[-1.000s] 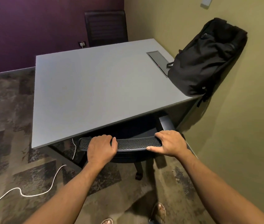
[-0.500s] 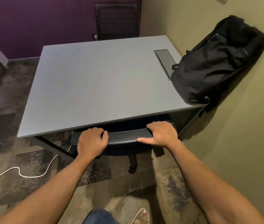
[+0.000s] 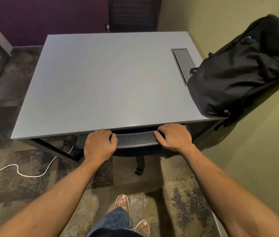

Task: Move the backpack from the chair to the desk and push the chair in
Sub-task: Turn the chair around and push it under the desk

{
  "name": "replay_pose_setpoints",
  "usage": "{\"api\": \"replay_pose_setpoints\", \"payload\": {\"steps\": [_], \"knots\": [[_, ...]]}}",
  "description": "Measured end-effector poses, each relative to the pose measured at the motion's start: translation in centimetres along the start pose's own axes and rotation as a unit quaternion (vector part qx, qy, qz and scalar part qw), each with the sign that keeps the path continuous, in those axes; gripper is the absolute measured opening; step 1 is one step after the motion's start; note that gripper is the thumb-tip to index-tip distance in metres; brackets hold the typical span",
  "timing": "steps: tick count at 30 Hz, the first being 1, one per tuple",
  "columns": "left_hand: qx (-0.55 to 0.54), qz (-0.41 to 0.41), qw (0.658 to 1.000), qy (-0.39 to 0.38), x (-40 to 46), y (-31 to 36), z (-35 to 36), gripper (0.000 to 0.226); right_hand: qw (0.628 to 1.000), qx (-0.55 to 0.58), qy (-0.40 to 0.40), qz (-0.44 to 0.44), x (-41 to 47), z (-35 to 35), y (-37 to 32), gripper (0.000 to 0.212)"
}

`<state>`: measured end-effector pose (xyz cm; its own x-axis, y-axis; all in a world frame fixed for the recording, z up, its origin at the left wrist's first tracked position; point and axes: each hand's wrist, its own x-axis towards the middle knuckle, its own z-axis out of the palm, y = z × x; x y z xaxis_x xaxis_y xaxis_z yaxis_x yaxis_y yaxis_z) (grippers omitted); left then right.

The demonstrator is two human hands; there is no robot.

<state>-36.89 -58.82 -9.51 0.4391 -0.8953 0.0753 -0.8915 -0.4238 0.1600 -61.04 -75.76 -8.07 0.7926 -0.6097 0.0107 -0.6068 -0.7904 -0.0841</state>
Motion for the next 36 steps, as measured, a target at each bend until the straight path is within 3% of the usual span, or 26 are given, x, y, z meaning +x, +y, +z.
{"api": "replay_pose_setpoints", "payload": {"steps": [7, 23, 30, 33, 36], "knots": [[-0.005, -0.003, 1.0, -0.022, 0.2, 0.2, -0.5, 0.046, 0.999, 0.016, -0.015, 0.033, 0.2, -0.2, 0.1, 0.045], [-0.031, -0.015, 0.999, -0.037, 0.3, 0.1, -0.9, 0.053, 0.993, 0.077, -0.029, 0.089, -0.2, -0.5, -0.6, 0.056], [-0.056, -0.019, 0.998, -0.024, 0.2, 0.1, -1.1, 0.057, 0.981, 0.121, -0.034, 0.149, 0.6, -0.2, -0.6, 0.049], [-0.079, -0.02, 0.996, -0.029, 0.4, -0.1, -1.2, 0.057, 0.983, 0.11, -0.016, 0.148, 1.0, 0.2, -1.0, 0.045], [-0.109, -0.031, 0.992, -0.054, 0.5, -0.2, -1.4, 0.063, 0.983, 0.12, 0.018, 0.137, 1.3, 0.1, -1.4, 0.056]]}}
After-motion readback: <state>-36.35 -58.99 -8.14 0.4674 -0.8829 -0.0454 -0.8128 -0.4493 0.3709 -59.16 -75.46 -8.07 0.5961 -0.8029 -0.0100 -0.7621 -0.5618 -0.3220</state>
